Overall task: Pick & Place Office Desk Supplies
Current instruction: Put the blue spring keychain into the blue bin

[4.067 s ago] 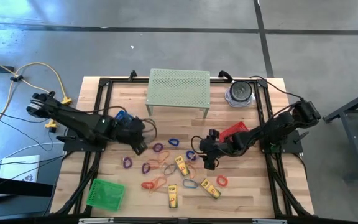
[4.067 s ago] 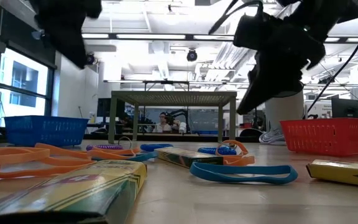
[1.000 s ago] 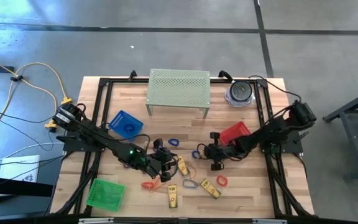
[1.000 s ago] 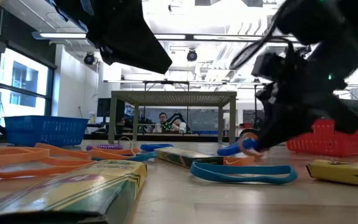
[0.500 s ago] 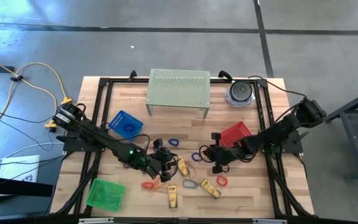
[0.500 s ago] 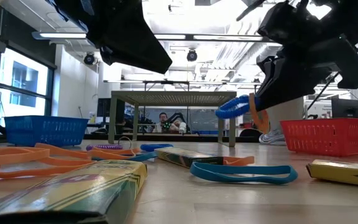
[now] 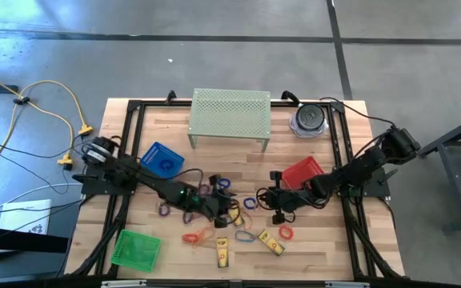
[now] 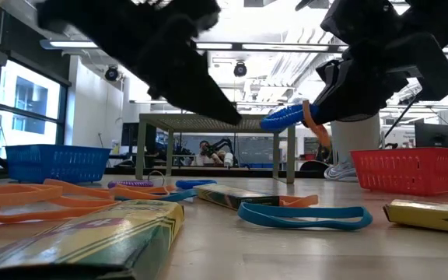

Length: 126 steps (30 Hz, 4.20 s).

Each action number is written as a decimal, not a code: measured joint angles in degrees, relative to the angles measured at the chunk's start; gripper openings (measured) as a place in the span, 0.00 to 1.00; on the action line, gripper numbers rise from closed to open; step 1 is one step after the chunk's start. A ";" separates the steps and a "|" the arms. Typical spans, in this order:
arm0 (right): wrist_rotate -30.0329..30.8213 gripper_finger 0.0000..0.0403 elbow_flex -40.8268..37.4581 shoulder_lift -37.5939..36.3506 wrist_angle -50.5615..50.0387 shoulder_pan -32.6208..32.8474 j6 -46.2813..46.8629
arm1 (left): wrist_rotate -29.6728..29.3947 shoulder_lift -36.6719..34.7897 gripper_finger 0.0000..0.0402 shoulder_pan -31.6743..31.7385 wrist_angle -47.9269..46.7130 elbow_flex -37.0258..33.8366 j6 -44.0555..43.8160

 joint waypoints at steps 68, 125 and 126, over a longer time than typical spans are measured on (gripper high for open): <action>-1.25 0.01 0.02 -0.04 6.56 -1.88 -8.61 | 36.32 0.58 0.01 11.55 9.96 0.01 -14.10; -1.10 0.01 0.04 -0.04 -5.82 -1.86 3.47 | 27.66 -2.98 0.01 10.27 -26.18 10.97 -12.07; -1.10 0.01 0.04 -0.04 -5.78 -1.86 3.47 | 27.05 -2.98 0.01 10.03 -29.01 12.33 -11.49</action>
